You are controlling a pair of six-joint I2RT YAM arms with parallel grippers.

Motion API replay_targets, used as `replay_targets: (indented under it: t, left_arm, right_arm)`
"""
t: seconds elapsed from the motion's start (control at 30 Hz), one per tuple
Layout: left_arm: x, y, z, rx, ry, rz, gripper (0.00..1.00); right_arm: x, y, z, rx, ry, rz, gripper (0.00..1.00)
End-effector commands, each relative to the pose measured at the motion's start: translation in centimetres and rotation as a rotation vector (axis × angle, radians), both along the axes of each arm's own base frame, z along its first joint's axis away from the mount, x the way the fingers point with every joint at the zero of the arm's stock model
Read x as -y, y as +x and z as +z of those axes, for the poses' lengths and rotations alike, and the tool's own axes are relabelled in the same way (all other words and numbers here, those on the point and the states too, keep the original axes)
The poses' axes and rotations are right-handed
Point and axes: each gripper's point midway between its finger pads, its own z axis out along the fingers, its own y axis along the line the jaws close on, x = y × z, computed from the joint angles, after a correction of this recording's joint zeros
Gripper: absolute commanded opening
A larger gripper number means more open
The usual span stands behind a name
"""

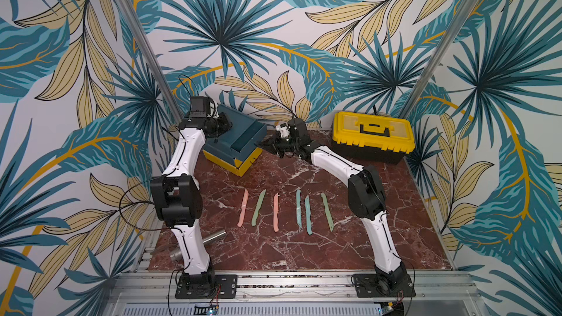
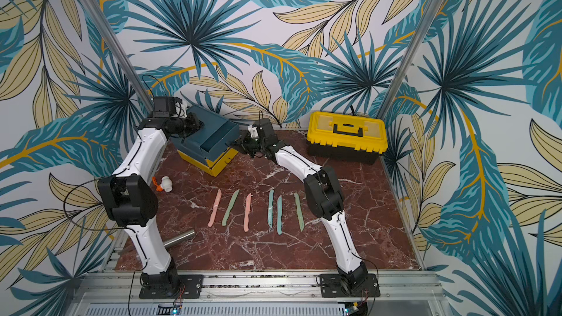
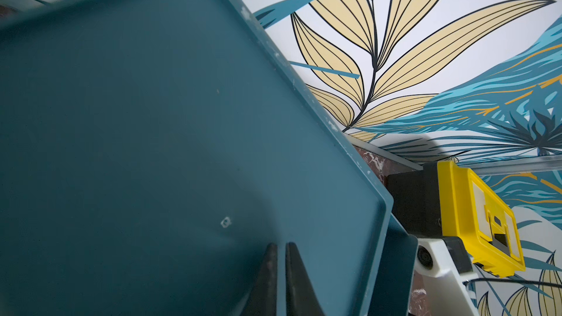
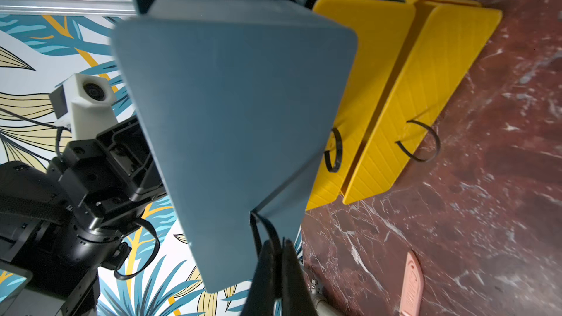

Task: Place the fruit knives into the drawer by color
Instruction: Open the drawer in the storage box.

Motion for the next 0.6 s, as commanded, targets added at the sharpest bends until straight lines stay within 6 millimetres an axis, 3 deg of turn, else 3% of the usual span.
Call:
replay_targets:
  t: [0.0,0.57]
  left_arm:
    - [-1.7,-3.1,-7.4,-0.268,0.02,0.056,0.11]
    - [-1.6,-3.2,-7.5,-0.269,0.011,0.05,0.11]
  right_arm:
    - [0.6,-1.6,0.9,0.03,-0.004,0.042,0.0]
    - [4.6,-2.9,2.0,0.041,-0.07,0.024,0.0]
